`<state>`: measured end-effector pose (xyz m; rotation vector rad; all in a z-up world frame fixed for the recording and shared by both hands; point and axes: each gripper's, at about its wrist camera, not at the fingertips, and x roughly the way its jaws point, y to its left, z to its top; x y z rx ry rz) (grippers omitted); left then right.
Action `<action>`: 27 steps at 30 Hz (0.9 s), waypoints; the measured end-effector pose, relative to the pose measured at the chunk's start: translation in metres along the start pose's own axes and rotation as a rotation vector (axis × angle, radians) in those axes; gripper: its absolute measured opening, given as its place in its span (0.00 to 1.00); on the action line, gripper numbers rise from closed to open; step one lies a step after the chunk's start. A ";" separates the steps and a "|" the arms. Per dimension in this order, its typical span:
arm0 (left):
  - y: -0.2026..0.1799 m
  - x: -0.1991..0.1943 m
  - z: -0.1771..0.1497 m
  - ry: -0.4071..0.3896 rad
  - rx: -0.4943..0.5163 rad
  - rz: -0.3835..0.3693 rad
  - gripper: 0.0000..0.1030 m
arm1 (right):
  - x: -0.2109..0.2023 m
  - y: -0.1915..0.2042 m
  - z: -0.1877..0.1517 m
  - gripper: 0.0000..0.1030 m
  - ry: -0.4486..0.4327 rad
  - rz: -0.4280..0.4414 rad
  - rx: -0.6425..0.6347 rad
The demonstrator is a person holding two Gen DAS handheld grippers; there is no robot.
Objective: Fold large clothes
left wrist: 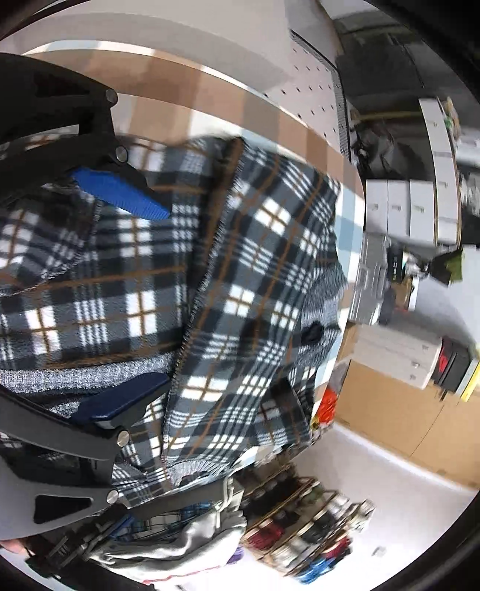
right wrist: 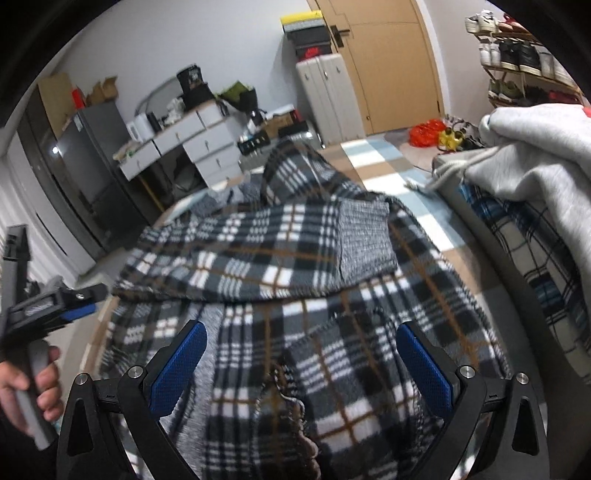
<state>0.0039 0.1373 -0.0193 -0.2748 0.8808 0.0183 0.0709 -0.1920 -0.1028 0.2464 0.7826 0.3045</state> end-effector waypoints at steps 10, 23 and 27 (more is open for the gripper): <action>0.021 0.005 -0.010 0.035 0.013 0.016 0.79 | 0.017 0.026 -0.013 1.00 0.025 -0.081 -0.092; 0.006 -0.021 -0.009 -0.067 0.113 0.042 0.79 | -0.027 0.120 -0.008 1.00 -0.219 -0.308 -0.304; -0.007 -0.019 0.007 -0.102 0.149 0.080 0.79 | -0.023 0.117 -0.008 1.00 -0.192 -0.318 -0.319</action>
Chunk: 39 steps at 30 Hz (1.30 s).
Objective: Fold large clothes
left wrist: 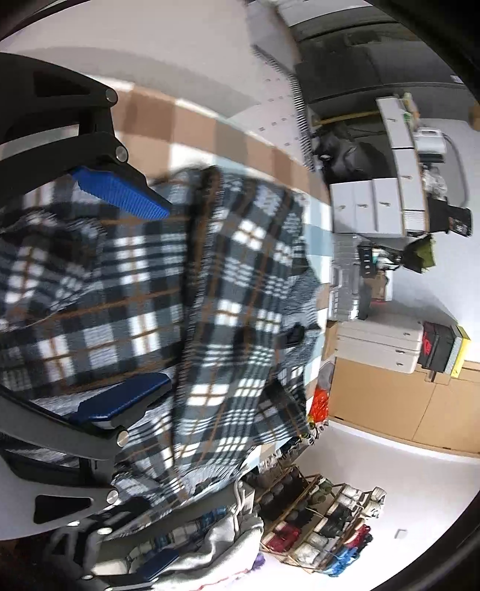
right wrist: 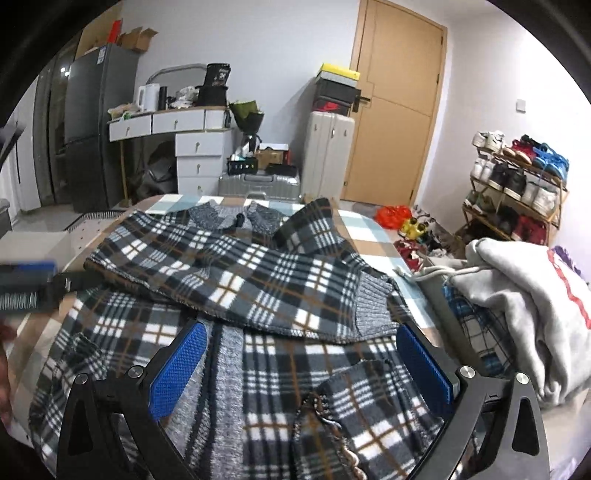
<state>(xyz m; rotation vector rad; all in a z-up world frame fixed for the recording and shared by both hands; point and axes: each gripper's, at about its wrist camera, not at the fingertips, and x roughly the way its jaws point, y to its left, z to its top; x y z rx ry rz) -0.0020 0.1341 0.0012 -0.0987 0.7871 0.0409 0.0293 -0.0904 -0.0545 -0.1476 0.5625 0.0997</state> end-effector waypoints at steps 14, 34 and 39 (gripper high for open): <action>-0.026 0.191 0.183 0.251 0.148 0.195 0.79 | 0.033 -0.044 -0.018 1.00 0.168 0.169 0.117; 0.020 0.343 0.225 0.465 -0.134 0.157 0.79 | 0.054 -0.067 -0.031 1.00 0.279 0.336 0.190; 0.014 0.327 0.218 0.462 -0.109 0.117 0.29 | 0.047 -0.064 -0.030 1.00 0.260 0.337 0.184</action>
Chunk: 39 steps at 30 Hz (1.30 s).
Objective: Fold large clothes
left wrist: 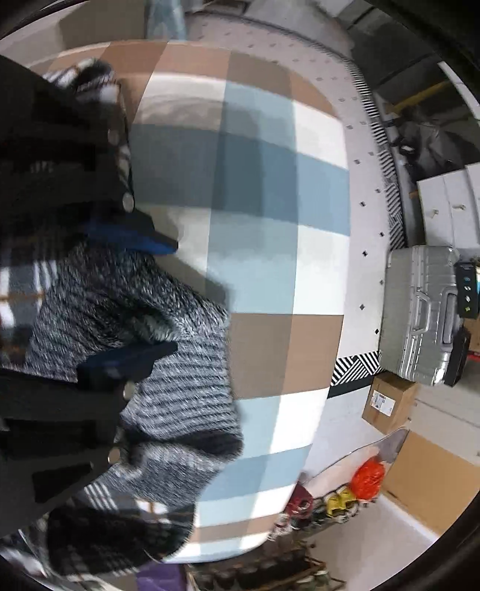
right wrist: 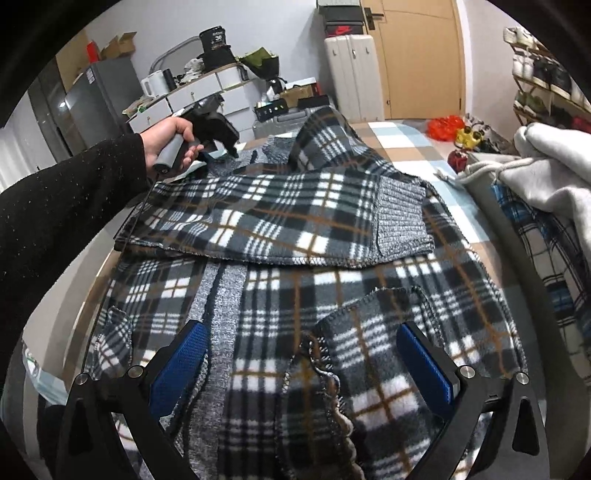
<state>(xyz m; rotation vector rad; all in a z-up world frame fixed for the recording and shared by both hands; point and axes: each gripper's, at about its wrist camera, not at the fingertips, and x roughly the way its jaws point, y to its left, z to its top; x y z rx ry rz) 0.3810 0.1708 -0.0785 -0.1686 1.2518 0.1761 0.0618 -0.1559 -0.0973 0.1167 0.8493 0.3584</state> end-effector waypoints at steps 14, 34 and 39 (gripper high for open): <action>-0.015 -0.106 -0.079 -0.256 0.224 -0.062 0.11 | -0.009 0.010 0.001 1.00 -0.052 -0.021 -0.035; 0.001 -0.113 -0.121 -0.291 0.289 -0.235 0.09 | 0.019 0.046 0.185 1.00 -0.086 0.102 -0.286; 0.005 -0.111 -0.123 -0.286 0.326 -0.238 0.09 | 0.120 0.070 0.249 0.99 0.097 0.033 -0.379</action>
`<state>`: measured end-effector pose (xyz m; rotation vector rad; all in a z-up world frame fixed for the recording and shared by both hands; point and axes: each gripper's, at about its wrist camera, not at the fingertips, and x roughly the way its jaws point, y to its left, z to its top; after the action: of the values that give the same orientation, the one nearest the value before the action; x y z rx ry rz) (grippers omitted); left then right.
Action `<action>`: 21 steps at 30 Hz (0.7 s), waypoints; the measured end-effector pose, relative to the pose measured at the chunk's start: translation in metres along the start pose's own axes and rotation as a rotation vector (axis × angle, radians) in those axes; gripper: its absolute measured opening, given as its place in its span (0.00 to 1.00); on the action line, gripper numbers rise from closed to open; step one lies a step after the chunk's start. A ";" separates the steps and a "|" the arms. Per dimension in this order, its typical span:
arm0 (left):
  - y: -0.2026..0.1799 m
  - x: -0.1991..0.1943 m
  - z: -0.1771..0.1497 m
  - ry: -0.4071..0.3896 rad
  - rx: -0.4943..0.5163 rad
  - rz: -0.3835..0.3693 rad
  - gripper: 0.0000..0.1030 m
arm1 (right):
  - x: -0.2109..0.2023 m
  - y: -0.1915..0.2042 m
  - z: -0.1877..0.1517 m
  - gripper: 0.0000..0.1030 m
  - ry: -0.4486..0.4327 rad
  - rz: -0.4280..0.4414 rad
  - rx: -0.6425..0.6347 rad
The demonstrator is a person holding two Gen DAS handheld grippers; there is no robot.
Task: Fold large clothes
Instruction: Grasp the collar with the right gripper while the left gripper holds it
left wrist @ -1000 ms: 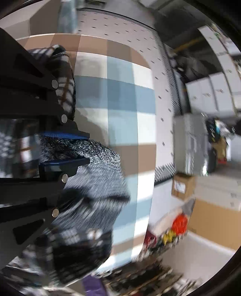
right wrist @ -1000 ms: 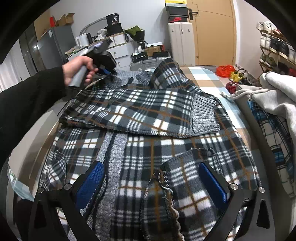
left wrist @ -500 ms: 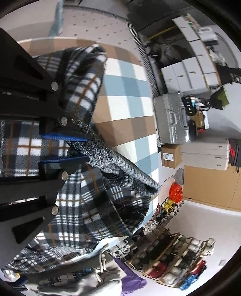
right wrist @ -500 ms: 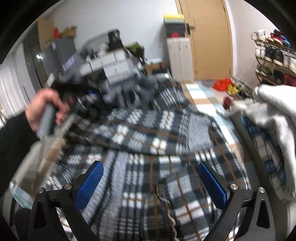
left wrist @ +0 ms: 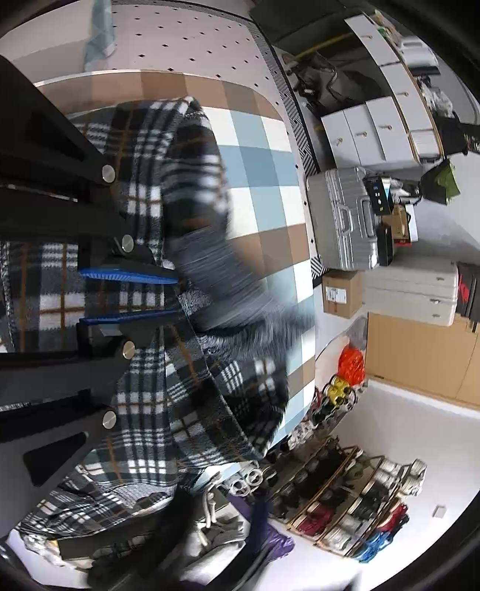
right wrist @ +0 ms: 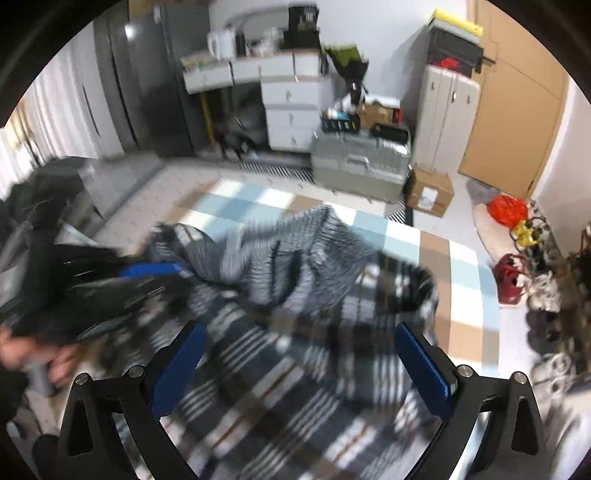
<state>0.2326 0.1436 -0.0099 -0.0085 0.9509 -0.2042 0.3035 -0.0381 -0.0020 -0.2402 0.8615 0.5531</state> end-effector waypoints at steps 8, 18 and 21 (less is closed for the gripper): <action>0.034 0.025 0.020 0.024 -0.054 0.063 0.09 | 0.090 -0.033 0.057 0.99 0.129 -0.102 0.065; 0.081 0.102 0.065 0.138 -0.312 -0.018 0.48 | 0.185 -0.043 0.096 0.93 0.242 -0.085 0.107; 0.080 0.108 0.063 0.139 -0.307 -0.006 0.48 | 0.204 -0.041 0.099 0.69 0.274 -0.093 0.082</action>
<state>0.3577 0.1973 -0.0678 -0.2828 1.1132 -0.0627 0.4965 0.0429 -0.0974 -0.2839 1.1303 0.4018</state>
